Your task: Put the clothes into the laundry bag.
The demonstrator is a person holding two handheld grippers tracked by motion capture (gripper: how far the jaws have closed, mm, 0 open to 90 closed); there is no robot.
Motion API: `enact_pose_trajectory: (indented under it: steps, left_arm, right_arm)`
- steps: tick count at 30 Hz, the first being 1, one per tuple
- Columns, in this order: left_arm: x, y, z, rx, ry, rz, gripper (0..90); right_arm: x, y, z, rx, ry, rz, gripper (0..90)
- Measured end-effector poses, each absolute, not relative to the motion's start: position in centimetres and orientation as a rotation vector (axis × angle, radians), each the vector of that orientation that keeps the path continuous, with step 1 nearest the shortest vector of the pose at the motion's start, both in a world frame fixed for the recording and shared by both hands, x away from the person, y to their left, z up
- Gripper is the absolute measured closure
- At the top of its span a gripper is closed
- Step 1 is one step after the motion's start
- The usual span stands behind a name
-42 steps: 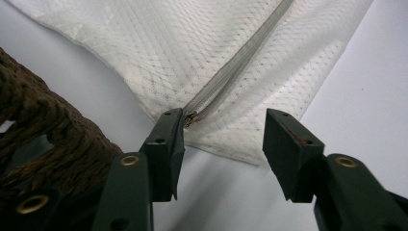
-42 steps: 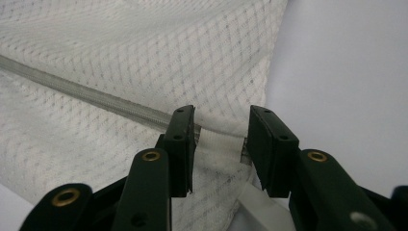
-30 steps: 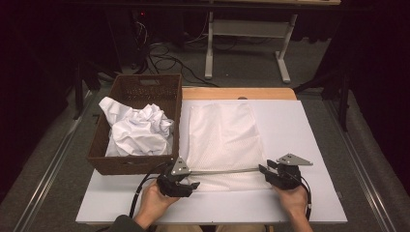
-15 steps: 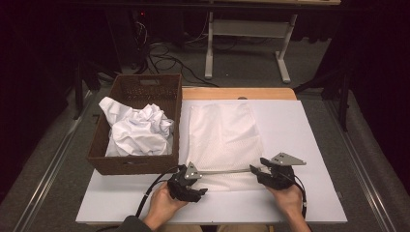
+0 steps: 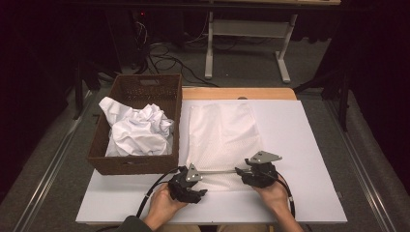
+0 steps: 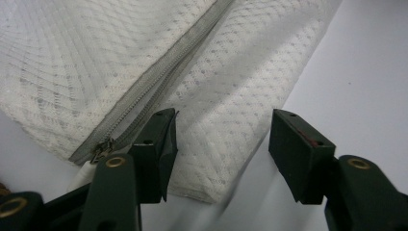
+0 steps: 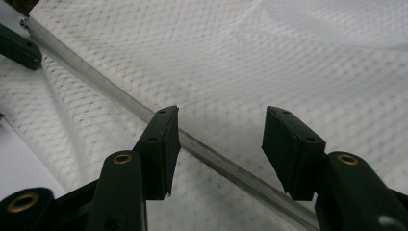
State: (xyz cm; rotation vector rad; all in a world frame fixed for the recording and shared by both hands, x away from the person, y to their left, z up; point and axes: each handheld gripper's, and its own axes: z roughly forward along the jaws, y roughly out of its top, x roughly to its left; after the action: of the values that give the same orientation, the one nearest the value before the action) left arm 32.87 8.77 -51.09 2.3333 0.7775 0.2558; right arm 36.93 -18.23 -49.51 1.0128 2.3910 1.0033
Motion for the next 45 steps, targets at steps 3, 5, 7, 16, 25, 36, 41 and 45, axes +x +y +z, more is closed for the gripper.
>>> enact_pose_trajectory:
  steps: [3, 5, 7, 16, 25, 36, 41, 45]
  left_arm:
    - [32.8, 8.7, -51.1, 2.335, 0.773, 0.251, 46.2]
    - [32.9, 8.8, -51.1, 2.335, 0.770, 0.247, 48.1]
    - [32.9, 8.9, -51.1, 2.336, 0.763, 0.248, 49.7]
    - [33.0, 9.1, -51.1, 2.329, 0.745, 0.252, 66.9]
    - [33.2, 9.2, -50.9, 2.343, 0.745, 0.258, 86.1]
    - [32.9, 9.4, -50.5, 2.390, 0.719, 0.227, 88.5]
    - [32.8, 9.3, -50.5, 2.394, 0.720, 0.216, 88.5]
    - [32.8, 9.4, -50.5, 2.394, 0.719, 0.210, 88.4]
  right_arm:
    - [37.1, -17.3, -49.8, 0.983, 2.423, 0.987, 46.6]
    - [37.1, -16.7, -50.0, 0.960, 2.445, 0.973, 45.8]
    - [37.0, -16.0, -50.1, 0.908, 2.458, 0.957, 45.7]
    - [37.6, -14.6, -50.9, 0.860, 2.499, 0.905, 51.4]
    - [38.6, -14.9, -51.0, 0.915, 2.466, 0.938, 59.2]
    - [38.3, -13.4, -51.0, 0.862, 2.522, 0.940, 54.0]
    - [39.1, -13.4, -51.0, 0.898, 2.506, 0.933, 58.9]
    - [39.6, -13.6, -51.0, 0.945, 2.487, 0.935, 60.8]
